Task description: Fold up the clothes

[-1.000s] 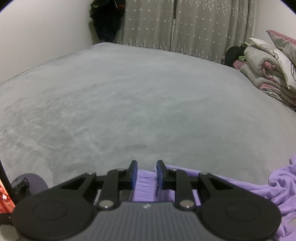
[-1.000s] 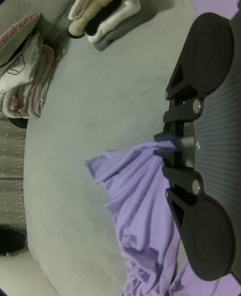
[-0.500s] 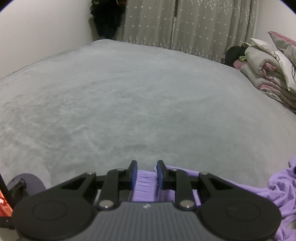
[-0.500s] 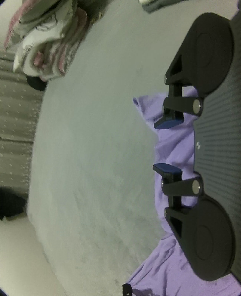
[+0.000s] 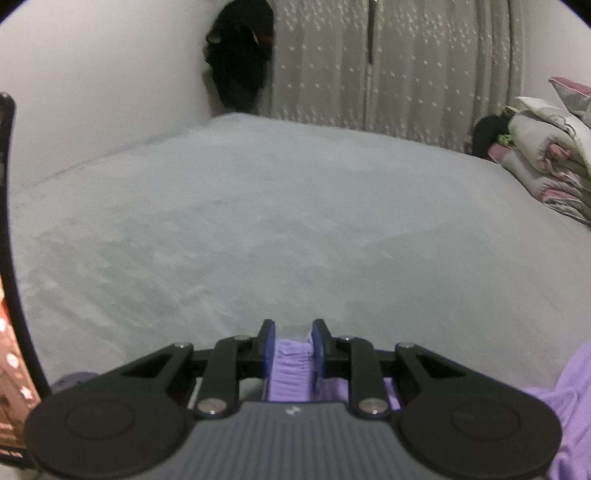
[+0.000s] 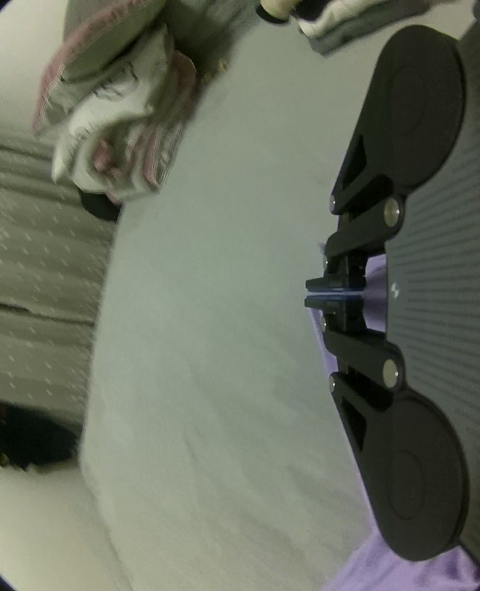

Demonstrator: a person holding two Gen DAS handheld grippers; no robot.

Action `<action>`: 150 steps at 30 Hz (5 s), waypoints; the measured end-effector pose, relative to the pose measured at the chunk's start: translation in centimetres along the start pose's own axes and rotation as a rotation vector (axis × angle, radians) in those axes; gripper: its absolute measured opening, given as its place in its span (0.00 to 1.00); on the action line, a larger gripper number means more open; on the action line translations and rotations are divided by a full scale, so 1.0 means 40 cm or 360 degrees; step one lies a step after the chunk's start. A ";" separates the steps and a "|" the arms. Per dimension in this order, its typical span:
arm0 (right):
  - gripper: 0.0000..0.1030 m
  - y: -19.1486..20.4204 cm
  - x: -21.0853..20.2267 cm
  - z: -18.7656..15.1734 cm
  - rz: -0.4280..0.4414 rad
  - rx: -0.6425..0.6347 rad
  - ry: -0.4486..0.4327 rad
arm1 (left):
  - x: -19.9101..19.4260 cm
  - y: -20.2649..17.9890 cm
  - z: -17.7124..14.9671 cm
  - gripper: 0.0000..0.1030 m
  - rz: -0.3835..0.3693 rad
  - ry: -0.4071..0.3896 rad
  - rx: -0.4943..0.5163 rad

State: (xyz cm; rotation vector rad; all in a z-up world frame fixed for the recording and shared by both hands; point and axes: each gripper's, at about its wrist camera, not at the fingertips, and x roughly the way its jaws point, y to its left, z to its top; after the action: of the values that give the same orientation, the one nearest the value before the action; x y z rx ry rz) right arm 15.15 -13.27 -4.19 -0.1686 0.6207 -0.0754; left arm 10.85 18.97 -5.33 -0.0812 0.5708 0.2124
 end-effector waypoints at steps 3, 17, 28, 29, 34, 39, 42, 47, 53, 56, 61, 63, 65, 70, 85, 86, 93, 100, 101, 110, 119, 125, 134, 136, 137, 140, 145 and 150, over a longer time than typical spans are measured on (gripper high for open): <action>0.01 -0.013 0.007 0.025 -0.0072 0.0025 -0.0067 | 0.000 0.009 0.002 0.21 0.0045 -0.0029 -0.0038; 0.01 0.015 0.123 0.112 -0.0223 -0.0069 -0.0171 | 0.013 -0.002 -0.004 0.21 0.0161 -0.0120 -0.0036; 0.01 0.059 0.248 0.041 -0.0242 -0.0082 0.0040 | 0.061 -0.003 -0.019 0.22 0.0197 0.0010 -0.0009; 0.01 0.060 0.256 0.035 -0.0242 -0.0077 0.0058 | 0.062 -0.003 -0.018 0.23 0.0199 0.0016 -0.0003; 0.04 0.068 0.255 0.034 -0.0253 -0.0097 0.0068 | 0.063 -0.005 -0.018 0.27 0.0197 0.0031 0.0014; 0.21 0.037 0.218 0.058 -0.0192 0.0014 0.0093 | 0.047 -0.004 -0.011 0.55 0.0172 0.0049 0.0033; 0.50 0.011 0.176 0.067 -0.0143 0.0088 0.0082 | 0.024 -0.009 -0.008 0.63 0.0155 0.0041 0.0049; 0.50 -0.033 0.105 0.077 -0.0106 0.0145 0.0061 | -0.028 -0.034 0.004 0.72 0.0112 -0.0002 0.0102; 0.50 -0.089 0.049 0.070 -0.0145 0.0258 0.0052 | -0.083 -0.068 0.014 0.78 0.0030 0.0013 0.0132; 0.50 -0.122 0.037 0.063 -0.0125 0.0299 0.0053 | -0.100 -0.090 0.017 0.78 -0.0014 0.0039 0.0139; 0.50 -0.189 0.017 0.033 -0.0047 0.0362 0.0072 | -0.102 -0.134 0.009 0.78 -0.0110 0.0105 0.0135; 0.50 -0.227 0.015 0.015 -0.0012 0.0397 0.0083 | -0.097 -0.160 0.004 0.78 -0.0153 0.0135 0.0134; 0.50 -0.267 0.015 -0.004 0.0023 0.0437 0.0095 | -0.094 -0.187 0.000 0.78 -0.0195 0.0153 0.0135; 0.50 -0.361 0.024 -0.051 0.0101 0.0528 0.0182 | -0.080 -0.260 -0.009 0.78 -0.0312 0.0205 0.0143; 0.42 -0.362 0.101 -0.100 0.0667 0.0558 0.0286 | -0.008 -0.473 -0.004 0.70 -0.0607 0.0399 -0.0050; 0.42 -0.356 0.106 -0.096 0.0711 0.0570 0.0283 | -0.007 -0.478 0.000 0.70 -0.0622 0.0405 -0.0067; 0.11 -0.290 0.103 -0.082 0.0902 0.0666 0.0182 | -0.030 -0.485 0.019 0.70 -0.0677 0.0410 -0.0143; 0.09 -0.174 0.031 -0.086 0.1168 0.0458 0.0021 | -0.054 -0.455 0.029 0.69 -0.0650 0.0367 -0.0097; 0.09 -0.156 0.023 -0.090 0.1197 0.0405 0.0032 | -0.052 -0.454 0.029 0.68 -0.0651 0.0367 -0.0102; 0.16 -0.129 0.006 -0.104 0.1303 0.0264 0.0161 | 0.014 -0.507 0.012 0.61 -0.0669 0.0465 -0.0076; 0.53 -0.202 -0.093 -0.078 0.1340 0.0229 0.0064 | 0.079 -0.541 0.004 0.39 -0.0587 0.0512 -0.0041; 0.53 -0.218 -0.061 -0.069 0.1200 0.0284 0.0112 | 0.079 -0.537 -0.004 0.03 -0.0516 0.0517 -0.0054; 0.45 -0.191 -0.012 -0.087 0.1112 0.0294 0.0191 | 0.051 -0.485 -0.029 0.00 -0.0386 0.0483 -0.0004; 0.37 -0.186 -0.009 -0.094 0.1134 0.0298 0.0184 | 0.049 -0.479 -0.034 0.00 -0.0384 0.0492 -0.0002; 0.32 -0.187 -0.009 -0.106 0.1160 0.0311 0.0187 | 0.049 -0.479 -0.036 0.00 -0.0381 0.0492 0.0003; 0.12 -0.174 -0.003 -0.122 0.1171 0.0309 0.0175 | 0.045 -0.481 -0.039 0.00 -0.0366 0.0487 0.0017; 0.06 -0.209 -0.020 -0.109 0.1152 0.0389 0.0094 | 0.037 -0.495 -0.032 0.00 -0.0354 0.0476 0.0025; 0.06 -0.224 -0.035 -0.094 0.1134 0.0420 0.0026 | 0.024 -0.502 -0.024 0.00 -0.0361 0.0466 0.0034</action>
State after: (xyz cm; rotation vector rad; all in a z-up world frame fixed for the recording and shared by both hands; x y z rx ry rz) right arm 11.64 -22.44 -4.81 0.3135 0.6508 0.5279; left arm 15.58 -0.56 -6.33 -0.1573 0.8492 -0.0279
